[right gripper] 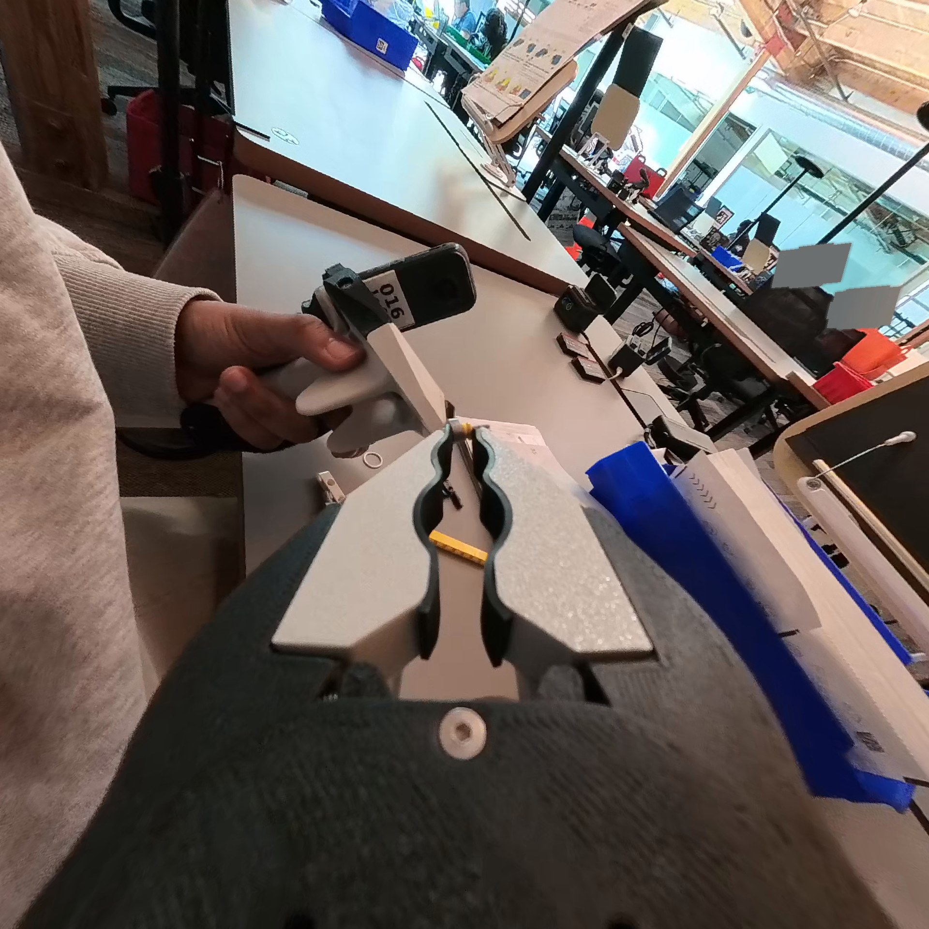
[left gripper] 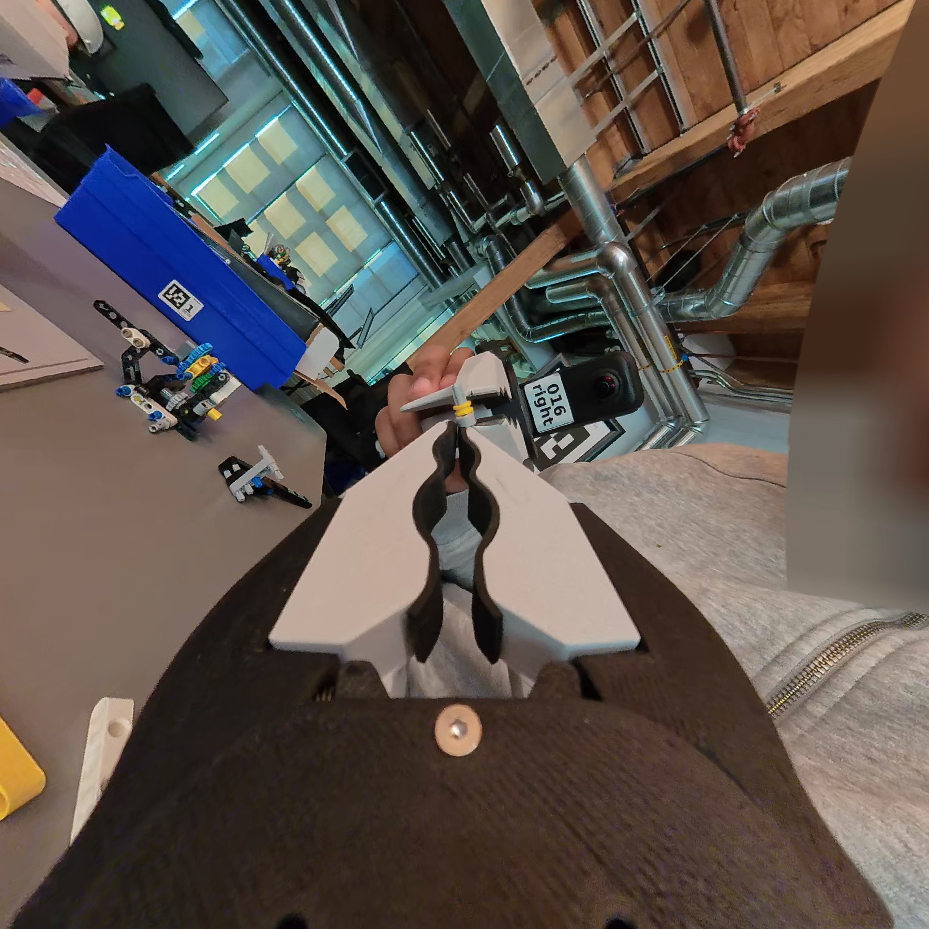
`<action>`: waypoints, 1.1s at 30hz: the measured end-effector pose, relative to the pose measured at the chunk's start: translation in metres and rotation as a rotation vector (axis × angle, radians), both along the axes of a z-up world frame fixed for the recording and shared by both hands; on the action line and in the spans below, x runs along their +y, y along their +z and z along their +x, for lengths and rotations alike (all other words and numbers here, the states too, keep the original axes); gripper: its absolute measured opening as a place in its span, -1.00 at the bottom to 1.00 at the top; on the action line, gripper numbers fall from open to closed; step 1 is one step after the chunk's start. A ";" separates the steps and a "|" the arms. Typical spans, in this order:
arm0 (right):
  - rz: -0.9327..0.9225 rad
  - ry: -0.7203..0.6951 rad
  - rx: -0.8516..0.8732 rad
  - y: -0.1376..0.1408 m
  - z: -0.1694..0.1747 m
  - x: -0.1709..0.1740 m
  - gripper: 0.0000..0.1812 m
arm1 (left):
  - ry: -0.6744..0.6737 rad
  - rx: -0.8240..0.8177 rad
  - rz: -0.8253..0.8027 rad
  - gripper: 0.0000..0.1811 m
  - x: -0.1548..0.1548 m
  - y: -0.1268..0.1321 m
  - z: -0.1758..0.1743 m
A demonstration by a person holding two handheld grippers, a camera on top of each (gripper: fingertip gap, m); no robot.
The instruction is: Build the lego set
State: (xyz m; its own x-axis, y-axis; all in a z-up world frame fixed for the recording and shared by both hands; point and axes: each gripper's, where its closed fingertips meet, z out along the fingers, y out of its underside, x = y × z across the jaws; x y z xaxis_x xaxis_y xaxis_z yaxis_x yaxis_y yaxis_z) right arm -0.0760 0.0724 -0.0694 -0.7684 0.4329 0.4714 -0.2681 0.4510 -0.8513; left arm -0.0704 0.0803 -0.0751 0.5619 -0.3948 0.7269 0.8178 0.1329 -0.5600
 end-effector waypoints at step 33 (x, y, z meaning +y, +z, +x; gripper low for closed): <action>0.001 0.001 -0.030 -0.005 -0.002 0.001 -0.93 | -0.010 -0.035 0.014 -0.96 0.000 0.001 -0.002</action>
State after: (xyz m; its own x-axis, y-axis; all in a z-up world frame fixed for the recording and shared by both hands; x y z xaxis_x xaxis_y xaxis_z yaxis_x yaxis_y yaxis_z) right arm -0.0776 0.0734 -0.0741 -0.7829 0.4315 0.4482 -0.2430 0.4511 -0.8587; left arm -0.0726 0.0801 -0.0740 0.5321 -0.4107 0.7404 0.8383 0.1326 -0.5289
